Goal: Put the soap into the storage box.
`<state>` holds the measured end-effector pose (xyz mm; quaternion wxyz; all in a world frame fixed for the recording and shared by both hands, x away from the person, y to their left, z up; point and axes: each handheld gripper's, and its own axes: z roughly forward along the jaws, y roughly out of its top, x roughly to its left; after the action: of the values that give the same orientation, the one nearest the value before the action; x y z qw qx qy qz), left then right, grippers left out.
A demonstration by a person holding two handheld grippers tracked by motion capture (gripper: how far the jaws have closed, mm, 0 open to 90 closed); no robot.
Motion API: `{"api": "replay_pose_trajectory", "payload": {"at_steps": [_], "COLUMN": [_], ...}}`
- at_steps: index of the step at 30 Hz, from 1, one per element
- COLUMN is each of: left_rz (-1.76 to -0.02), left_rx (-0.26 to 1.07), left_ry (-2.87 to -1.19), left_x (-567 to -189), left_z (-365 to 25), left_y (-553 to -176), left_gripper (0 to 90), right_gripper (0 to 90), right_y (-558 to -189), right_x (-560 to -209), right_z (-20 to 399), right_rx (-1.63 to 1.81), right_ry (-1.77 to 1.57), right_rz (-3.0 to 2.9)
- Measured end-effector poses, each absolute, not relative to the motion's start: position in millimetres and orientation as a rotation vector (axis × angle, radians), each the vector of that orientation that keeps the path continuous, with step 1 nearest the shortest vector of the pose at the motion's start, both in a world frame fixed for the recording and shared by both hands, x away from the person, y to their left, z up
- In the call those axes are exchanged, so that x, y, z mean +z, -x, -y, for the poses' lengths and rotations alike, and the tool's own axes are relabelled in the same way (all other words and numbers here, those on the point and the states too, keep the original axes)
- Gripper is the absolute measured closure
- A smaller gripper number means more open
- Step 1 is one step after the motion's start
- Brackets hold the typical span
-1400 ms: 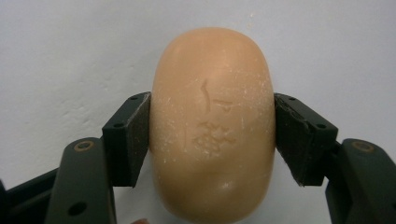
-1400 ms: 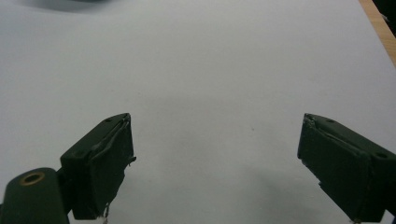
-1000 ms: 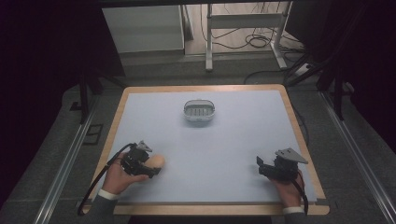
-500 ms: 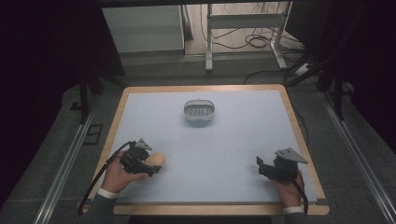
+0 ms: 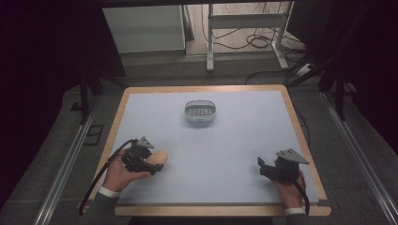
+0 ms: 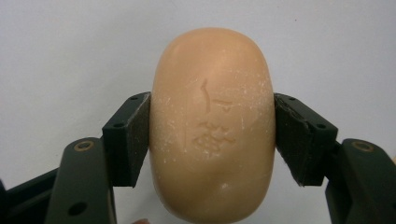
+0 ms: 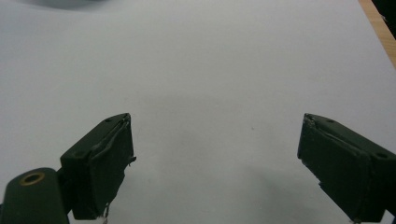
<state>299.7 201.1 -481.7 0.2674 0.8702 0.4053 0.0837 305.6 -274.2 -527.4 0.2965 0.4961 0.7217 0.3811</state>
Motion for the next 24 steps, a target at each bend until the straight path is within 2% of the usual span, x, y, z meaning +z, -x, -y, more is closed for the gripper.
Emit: {"api": "replay_pose_trajectory", "payload": {"at_steps": [24], "left_rz": [-1.044], "left_rx": [0.256], "left_ry": [-2.362], "left_x": [-469.6], "left_z": [-186.6], "left_y": [-308.0], "left_gripper": [32.6], "right_gripper": [10.9], "right_y": [-305.9], "right_x": [-527.5], "right_z": [274.0], "right_rx": [1.007], "right_ry": [-1.319], "right_rz": [-1.921]}}
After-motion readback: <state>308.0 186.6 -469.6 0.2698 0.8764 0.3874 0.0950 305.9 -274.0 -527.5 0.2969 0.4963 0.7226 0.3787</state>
